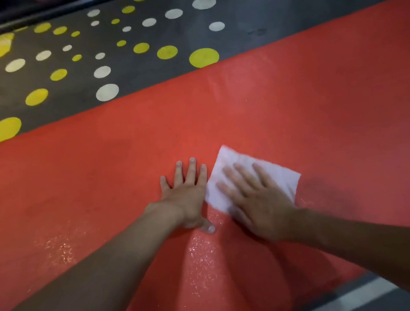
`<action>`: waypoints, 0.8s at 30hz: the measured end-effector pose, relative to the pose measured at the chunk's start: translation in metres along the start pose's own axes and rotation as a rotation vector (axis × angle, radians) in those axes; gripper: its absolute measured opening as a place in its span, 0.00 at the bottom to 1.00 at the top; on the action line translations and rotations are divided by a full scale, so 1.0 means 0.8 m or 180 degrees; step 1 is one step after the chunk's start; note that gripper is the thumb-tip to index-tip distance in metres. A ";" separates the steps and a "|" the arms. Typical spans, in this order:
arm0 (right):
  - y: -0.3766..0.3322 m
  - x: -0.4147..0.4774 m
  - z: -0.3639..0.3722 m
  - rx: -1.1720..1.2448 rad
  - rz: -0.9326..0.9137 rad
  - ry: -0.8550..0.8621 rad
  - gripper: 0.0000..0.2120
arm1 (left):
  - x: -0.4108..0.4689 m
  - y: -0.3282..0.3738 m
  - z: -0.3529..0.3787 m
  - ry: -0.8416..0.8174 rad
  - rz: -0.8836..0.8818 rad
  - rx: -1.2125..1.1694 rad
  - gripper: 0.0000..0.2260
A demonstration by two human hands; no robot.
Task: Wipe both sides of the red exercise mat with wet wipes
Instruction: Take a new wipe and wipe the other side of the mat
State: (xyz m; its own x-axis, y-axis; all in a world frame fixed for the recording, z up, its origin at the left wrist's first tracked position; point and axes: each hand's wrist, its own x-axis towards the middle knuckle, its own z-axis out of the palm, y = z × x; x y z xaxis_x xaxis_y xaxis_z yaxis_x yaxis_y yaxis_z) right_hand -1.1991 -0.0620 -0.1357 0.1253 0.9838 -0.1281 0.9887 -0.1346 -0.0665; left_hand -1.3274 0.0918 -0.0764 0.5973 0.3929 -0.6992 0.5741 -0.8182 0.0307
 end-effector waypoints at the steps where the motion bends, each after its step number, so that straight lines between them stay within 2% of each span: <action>1: 0.002 -0.010 0.003 -0.0030 -0.0387 -0.0048 0.27 | 0.000 0.001 -0.001 0.0014 -0.0004 0.0010 0.65; 2: 0.017 -0.012 0.002 -0.0104 -0.0590 -0.0038 0.26 | -0.001 0.000 -0.001 0.0013 -0.0001 0.0020 0.65; 3: 0.036 -0.007 0.000 -0.0172 -0.0502 0.0043 0.26 | -0.003 0.000 -0.001 -0.0002 0.0000 0.0011 0.64; 6: 0.057 -0.002 -0.005 0.0001 0.0762 0.0267 0.27 | -0.011 0.005 0.009 -0.0145 0.0035 0.0019 0.66; 7: 0.040 -0.008 -0.002 0.0021 0.0893 0.0262 0.28 | -0.013 0.007 0.013 -0.0182 0.0028 0.0037 0.67; 8: 0.015 -0.019 0.004 0.0038 0.0796 0.0185 0.29 | -0.015 0.010 0.017 -0.0176 0.0012 0.0055 0.67; 10: -0.015 -0.050 0.010 -0.0093 -0.0044 0.0078 0.29 | -0.016 0.012 0.018 -0.0100 -0.0031 0.0075 0.67; 11: -0.006 -0.058 0.011 -0.0130 -0.0401 0.0027 0.27 | -0.018 0.014 0.018 -0.0073 -0.0044 0.0073 0.67; 12: 0.011 -0.060 0.008 -0.0192 -0.0506 0.0070 0.26 | -0.020 0.016 0.018 -0.0045 -0.0058 0.0067 0.66; 13: 0.028 -0.057 0.005 -0.0191 -0.0313 0.0107 0.25 | -0.023 0.017 0.019 -0.0021 -0.0070 0.0055 0.65; 15: 0.042 -0.057 0.000 -0.0101 0.0548 0.0187 0.26 | -0.032 0.023 0.025 -0.0103 -0.0033 0.0030 0.64; 16: 0.033 -0.061 0.004 -0.0101 0.0792 0.0198 0.27 | -0.037 0.025 0.031 -0.0206 -0.0010 0.0017 0.65; 17: 0.014 -0.067 0.009 -0.0109 0.0836 0.0148 0.28 | -0.041 0.028 0.037 -0.0289 0.0019 0.0034 0.67; 18: -0.005 -0.078 0.017 -0.0124 0.0604 0.0138 0.29 | -0.046 0.030 0.043 -0.0316 0.0032 0.0064 0.68; 20: -0.008 -0.103 0.023 -0.0314 -0.0343 0.0069 0.28 | -0.053 0.031 0.052 -0.0208 0.0031 0.0105 0.67; 21: 0.006 -0.105 0.018 -0.0396 -0.0561 0.0055 0.27 | -0.056 0.030 0.054 -0.0134 0.0035 0.0092 0.67; 22: 0.018 -0.104 0.016 -0.0466 -0.0478 0.0093 0.26 | -0.059 0.030 0.057 -0.0079 0.0053 0.0066 0.66; 24: 0.022 -0.104 0.009 -0.0208 0.0559 0.0202 0.26 | -0.064 0.028 0.062 0.0001 0.0100 0.0017 0.64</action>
State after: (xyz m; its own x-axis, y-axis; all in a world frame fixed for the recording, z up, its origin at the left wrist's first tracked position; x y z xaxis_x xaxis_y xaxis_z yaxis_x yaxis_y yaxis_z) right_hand -1.1929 -0.1468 -0.1332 0.2991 0.9517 -0.0694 0.9542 -0.2988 0.0159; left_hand -1.3725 0.0326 -0.0752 0.6150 0.3671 -0.6978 0.5521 -0.8323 0.0487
